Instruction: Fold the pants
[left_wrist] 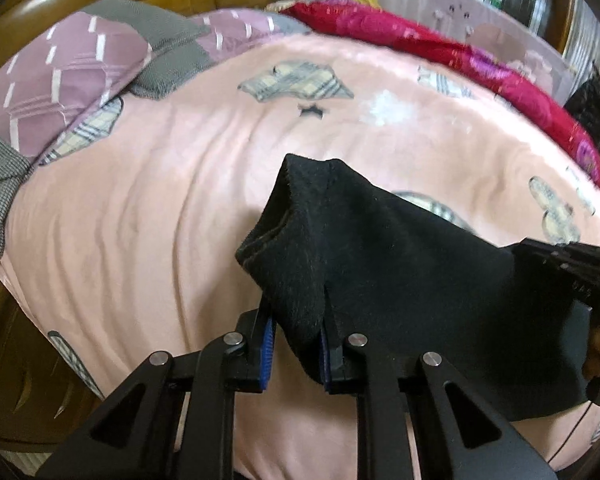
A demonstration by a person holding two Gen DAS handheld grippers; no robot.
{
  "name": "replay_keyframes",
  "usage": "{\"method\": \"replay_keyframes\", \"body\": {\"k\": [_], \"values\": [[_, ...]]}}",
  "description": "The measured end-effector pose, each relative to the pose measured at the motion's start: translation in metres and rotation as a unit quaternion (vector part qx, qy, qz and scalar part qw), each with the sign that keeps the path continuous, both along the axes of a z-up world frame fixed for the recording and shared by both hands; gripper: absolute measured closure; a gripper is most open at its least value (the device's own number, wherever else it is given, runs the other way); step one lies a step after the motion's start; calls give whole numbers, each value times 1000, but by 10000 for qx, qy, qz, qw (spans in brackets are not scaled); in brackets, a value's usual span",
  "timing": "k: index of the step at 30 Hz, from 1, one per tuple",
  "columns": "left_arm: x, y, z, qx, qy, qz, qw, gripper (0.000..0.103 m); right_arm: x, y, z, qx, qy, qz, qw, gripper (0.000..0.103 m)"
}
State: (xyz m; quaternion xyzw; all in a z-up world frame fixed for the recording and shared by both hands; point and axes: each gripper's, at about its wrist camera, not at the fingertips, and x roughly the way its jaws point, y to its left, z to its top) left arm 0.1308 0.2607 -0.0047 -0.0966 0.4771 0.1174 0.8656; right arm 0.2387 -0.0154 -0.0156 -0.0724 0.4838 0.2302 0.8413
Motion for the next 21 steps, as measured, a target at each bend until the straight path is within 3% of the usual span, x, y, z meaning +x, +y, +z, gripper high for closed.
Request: {"method": "replay_keyframes", "body": {"k": [3, 5, 8, 13, 21], "values": [[2, 2, -10, 2, 180, 35, 9998, 82, 5, -6, -13, 195, 304, -205, 9991, 88], [-1, 3, -8, -3, 198, 67, 9998, 72, 5, -12, -14, 369, 413, -389, 9977, 83], [-9, 6, 3, 6, 153, 209, 9997, 65, -3, -21, -5, 517, 379, -570, 9963, 77], [-23, 4, 25, -91, -42, 239, 9997, 61, -34, -47, 20, 885, 152, -804, 9927, 63], [-25, -44, 46, -123, -159, -396, 9990, 56, -99, -117, 40, 1208, -58, -1499, 9813, 62]]}}
